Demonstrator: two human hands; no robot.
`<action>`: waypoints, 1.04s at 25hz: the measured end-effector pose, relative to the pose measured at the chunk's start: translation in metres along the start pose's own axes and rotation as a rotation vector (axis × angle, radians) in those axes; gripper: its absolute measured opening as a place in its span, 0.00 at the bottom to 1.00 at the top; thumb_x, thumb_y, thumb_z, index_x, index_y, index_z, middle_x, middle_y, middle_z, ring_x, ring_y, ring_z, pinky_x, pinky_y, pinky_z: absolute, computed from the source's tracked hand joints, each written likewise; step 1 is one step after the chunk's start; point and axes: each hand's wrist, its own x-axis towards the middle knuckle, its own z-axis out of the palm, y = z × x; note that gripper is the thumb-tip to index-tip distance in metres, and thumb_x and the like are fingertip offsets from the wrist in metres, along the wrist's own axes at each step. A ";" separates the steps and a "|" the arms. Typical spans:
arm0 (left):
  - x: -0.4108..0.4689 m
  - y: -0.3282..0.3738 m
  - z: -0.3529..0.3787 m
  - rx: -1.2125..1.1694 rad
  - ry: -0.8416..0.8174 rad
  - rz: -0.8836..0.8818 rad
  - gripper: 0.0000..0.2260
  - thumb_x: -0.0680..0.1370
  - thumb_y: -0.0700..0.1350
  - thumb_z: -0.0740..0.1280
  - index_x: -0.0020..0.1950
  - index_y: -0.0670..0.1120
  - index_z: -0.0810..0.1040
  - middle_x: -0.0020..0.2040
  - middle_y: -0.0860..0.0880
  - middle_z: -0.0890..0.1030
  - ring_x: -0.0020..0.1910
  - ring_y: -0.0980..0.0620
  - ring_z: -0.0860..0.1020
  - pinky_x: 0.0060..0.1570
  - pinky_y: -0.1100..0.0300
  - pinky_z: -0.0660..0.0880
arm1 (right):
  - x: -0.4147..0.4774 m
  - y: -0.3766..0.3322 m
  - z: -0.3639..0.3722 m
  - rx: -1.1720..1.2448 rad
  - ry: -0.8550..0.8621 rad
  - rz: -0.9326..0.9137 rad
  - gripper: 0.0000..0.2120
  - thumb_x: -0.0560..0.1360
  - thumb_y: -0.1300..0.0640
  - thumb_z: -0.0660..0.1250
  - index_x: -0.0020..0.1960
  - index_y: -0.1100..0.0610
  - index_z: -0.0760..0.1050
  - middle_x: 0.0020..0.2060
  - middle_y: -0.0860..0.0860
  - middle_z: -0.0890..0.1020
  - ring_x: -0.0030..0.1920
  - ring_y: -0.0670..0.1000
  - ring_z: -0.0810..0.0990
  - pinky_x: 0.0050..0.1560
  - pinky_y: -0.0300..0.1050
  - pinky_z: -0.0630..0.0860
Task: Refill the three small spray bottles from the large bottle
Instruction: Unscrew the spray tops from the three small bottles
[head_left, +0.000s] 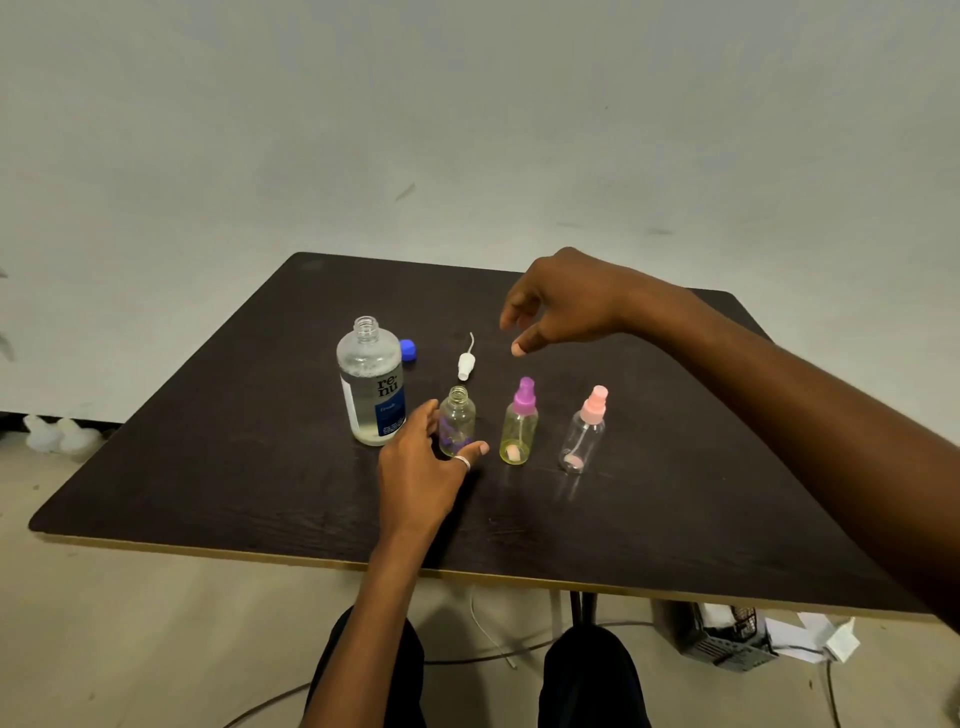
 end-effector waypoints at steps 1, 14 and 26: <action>0.000 -0.001 -0.001 0.014 -0.004 -0.007 0.40 0.66 0.53 0.81 0.74 0.46 0.69 0.67 0.49 0.78 0.65 0.54 0.76 0.62 0.63 0.71 | -0.003 -0.001 0.000 0.004 0.007 -0.002 0.15 0.69 0.47 0.76 0.55 0.49 0.82 0.44 0.44 0.83 0.47 0.45 0.80 0.48 0.41 0.74; -0.072 0.061 0.025 0.097 0.040 0.158 0.25 0.75 0.50 0.74 0.70 0.49 0.73 0.62 0.53 0.79 0.58 0.62 0.74 0.51 0.76 0.65 | -0.022 -0.014 0.036 -0.069 -0.069 0.029 0.16 0.75 0.41 0.67 0.41 0.52 0.84 0.37 0.50 0.84 0.38 0.49 0.81 0.42 0.47 0.78; -0.033 0.053 0.049 0.031 0.057 0.041 0.16 0.75 0.52 0.74 0.60 0.49 0.79 0.48 0.52 0.83 0.45 0.57 0.80 0.42 0.63 0.74 | -0.020 -0.019 0.052 -0.123 -0.013 0.039 0.20 0.74 0.48 0.70 0.28 0.56 0.70 0.25 0.49 0.71 0.28 0.48 0.71 0.33 0.44 0.71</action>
